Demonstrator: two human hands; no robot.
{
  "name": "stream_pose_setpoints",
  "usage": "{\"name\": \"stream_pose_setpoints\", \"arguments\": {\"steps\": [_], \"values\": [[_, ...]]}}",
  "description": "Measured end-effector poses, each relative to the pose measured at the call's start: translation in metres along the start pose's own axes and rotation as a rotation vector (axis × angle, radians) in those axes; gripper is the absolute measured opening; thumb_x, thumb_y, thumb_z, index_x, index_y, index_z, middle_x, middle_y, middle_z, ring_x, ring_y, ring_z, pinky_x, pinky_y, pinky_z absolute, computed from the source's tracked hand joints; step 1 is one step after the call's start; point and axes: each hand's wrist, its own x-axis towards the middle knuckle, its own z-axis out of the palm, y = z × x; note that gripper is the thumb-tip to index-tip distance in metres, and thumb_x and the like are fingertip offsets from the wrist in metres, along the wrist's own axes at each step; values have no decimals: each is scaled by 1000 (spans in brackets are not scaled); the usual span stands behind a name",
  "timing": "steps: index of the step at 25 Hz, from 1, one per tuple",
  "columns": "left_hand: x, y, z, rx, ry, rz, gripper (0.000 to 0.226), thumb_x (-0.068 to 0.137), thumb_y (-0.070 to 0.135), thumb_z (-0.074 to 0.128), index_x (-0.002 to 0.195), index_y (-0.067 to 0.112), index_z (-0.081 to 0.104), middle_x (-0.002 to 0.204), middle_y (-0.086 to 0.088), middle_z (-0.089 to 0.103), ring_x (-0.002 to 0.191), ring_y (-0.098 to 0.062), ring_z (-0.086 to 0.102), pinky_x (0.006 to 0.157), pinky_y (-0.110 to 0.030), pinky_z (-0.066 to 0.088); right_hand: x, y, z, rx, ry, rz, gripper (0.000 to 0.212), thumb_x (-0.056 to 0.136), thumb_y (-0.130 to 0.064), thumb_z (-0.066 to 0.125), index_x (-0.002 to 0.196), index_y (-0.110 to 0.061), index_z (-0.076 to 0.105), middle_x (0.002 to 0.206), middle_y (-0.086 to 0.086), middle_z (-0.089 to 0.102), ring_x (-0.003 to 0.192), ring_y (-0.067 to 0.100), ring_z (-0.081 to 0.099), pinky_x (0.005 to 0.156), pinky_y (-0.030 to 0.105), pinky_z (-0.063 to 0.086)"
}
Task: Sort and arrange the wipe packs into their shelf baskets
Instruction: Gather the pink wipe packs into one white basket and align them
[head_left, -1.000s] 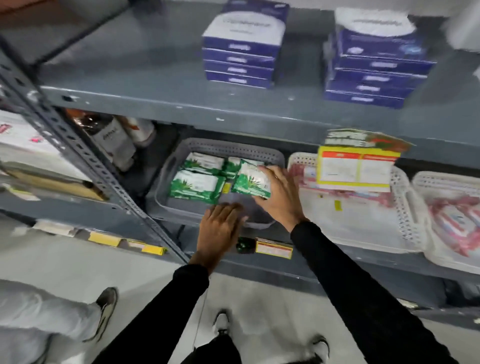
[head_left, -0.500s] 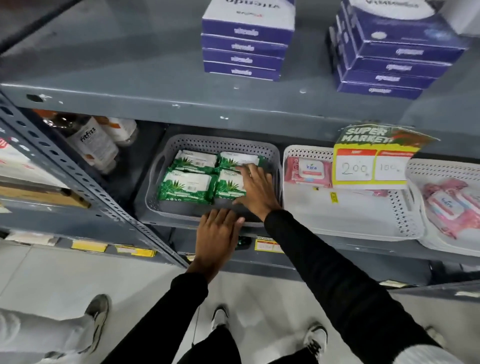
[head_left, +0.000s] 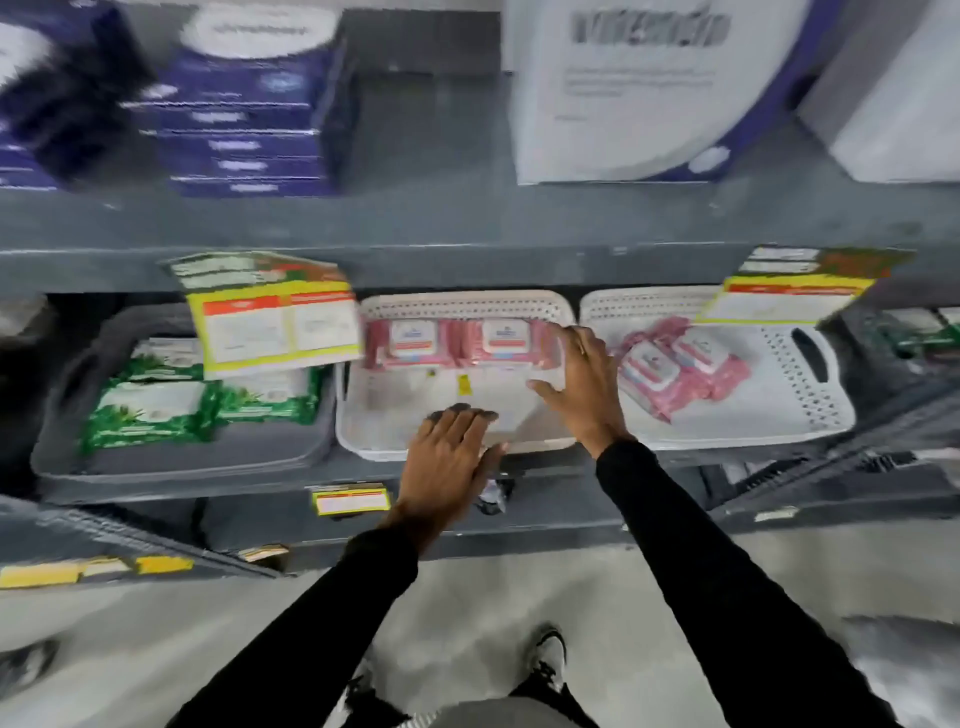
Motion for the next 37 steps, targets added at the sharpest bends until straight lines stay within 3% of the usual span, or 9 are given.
{"name": "stream_pose_setpoints", "arguments": {"steps": [3,6,11,17,22,26,30,34,37], "values": [[21,42,32,25,-6,44,34,101,42,48,117,16,65,108,-1,71,106,-27,63,90,-40,50,-3,74,-32,-30,29,109,86,73,-56,75,142,-18,42,140,9,50,132,31,43,103,47,39],[31,63,47,100,-77,7,26,101,37,48,109,20,67,99,1,73,96,-27,66,85,-41,47,-1,114,-45,-62,11,164,88,68,-75,58,132,-16,50,133,10,56,126,32,49,96,47,43],[29,72,47,225,-139,-29,20,100,29,44,96,24,62,82,4,70,81,-27,64,78,-39,41,4,145,-38,-224,-82,235,83,80,-52,69,145,-9,39,151,15,41,139,35,34,104,51,33],[32,67,41,201,-136,-71,34,104,41,35,98,24,64,84,4,72,81,-26,65,76,-39,43,16,144,-46,-113,-6,269,71,71,-49,74,127,-11,55,128,15,58,124,36,45,101,48,35],[20,36,21,225,-102,-168,42,105,47,31,96,24,64,87,3,73,84,-26,65,78,-40,44,11,82,-55,71,205,80,76,68,-50,74,134,-20,51,135,10,54,124,34,45,98,47,35],[2,0,2,239,-45,-189,38,105,45,35,95,24,65,85,3,72,84,-27,64,77,-41,43,20,-17,-15,93,58,-190,75,62,-40,80,130,-22,56,125,4,60,115,29,52,92,40,34],[-26,-33,-13,226,-16,-169,29,102,41,45,95,22,66,87,2,71,84,-27,64,77,-40,45,16,-82,45,-22,-108,-343,75,68,-39,79,136,-23,51,133,0,55,122,28,48,92,46,38],[-40,-49,-14,239,-47,-127,32,102,38,41,91,19,64,81,-3,67,78,-29,62,70,-40,46,19,-108,83,-108,-182,-379,83,66,-25,83,138,-30,44,139,0,52,126,27,45,100,50,39],[-38,-49,-14,227,-73,-162,35,101,39,38,91,20,65,82,-3,68,78,-29,63,70,-39,47,19,-107,89,-93,-224,-370,88,66,-30,87,141,-28,41,145,1,47,129,29,42,101,50,37]]}}
